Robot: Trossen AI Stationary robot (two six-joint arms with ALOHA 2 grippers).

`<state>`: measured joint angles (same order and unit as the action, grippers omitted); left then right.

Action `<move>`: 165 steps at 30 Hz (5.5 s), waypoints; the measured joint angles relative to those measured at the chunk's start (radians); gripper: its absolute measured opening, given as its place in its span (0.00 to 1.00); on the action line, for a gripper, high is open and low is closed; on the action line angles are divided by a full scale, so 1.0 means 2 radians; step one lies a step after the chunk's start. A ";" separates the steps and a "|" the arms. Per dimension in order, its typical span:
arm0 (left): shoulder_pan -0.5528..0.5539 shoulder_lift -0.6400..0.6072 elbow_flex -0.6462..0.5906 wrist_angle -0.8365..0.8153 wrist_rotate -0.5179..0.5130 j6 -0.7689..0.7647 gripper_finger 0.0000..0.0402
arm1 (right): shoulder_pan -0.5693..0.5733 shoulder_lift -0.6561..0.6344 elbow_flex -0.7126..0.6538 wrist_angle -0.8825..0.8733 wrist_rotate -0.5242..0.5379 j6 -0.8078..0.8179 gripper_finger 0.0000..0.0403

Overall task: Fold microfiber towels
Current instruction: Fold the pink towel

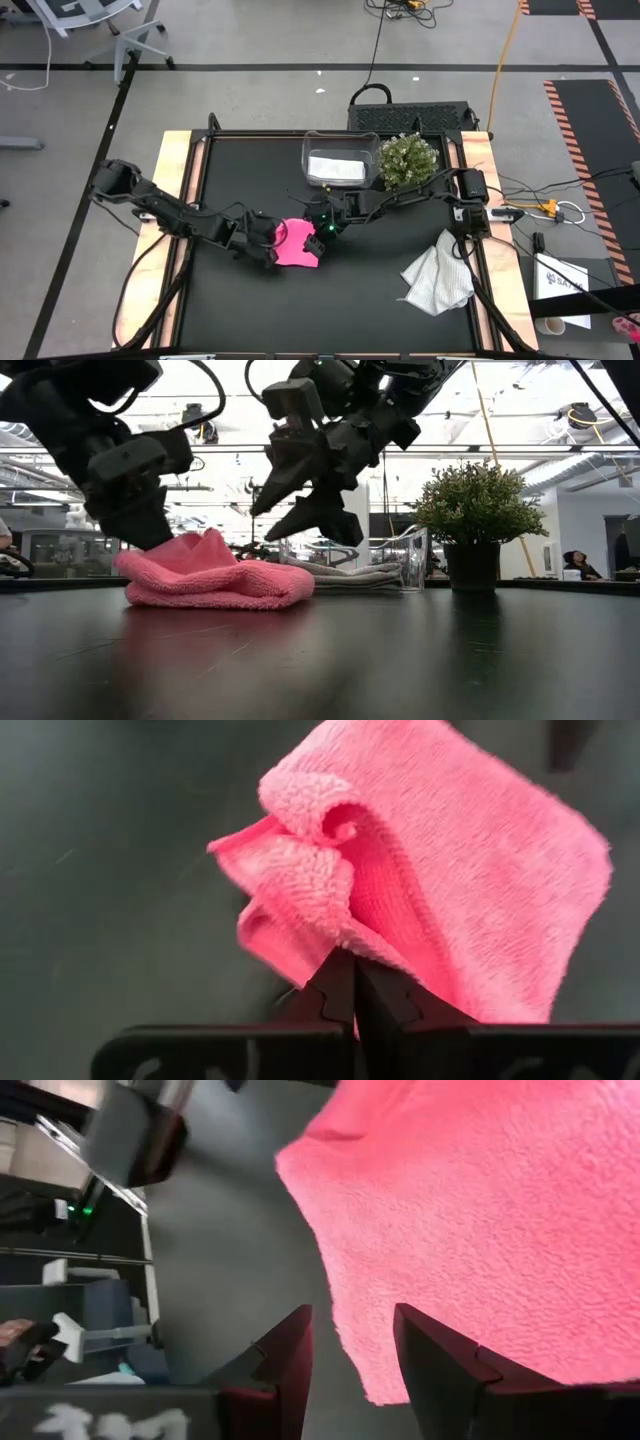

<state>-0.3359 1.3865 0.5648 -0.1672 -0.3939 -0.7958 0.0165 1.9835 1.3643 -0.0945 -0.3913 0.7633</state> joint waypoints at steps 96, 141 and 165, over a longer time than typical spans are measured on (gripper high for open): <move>0.010 0.094 0.002 0.114 0.018 -0.006 0.00 | 0.011 0.010 0.000 0.017 0.133 -0.048 0.00; 0.011 0.093 0.002 0.111 0.038 -0.005 0.00 | 0.126 0.083 -0.067 0.323 0.313 -0.075 0.00; 0.005 0.051 0.002 0.099 0.070 0.026 0.00 | 0.133 0.183 -0.103 0.379 0.307 -0.190 0.00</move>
<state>-0.3260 1.4892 0.5694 0.0303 -0.2544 -0.7444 0.2825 2.3486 1.1584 0.6634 0.2220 0.3828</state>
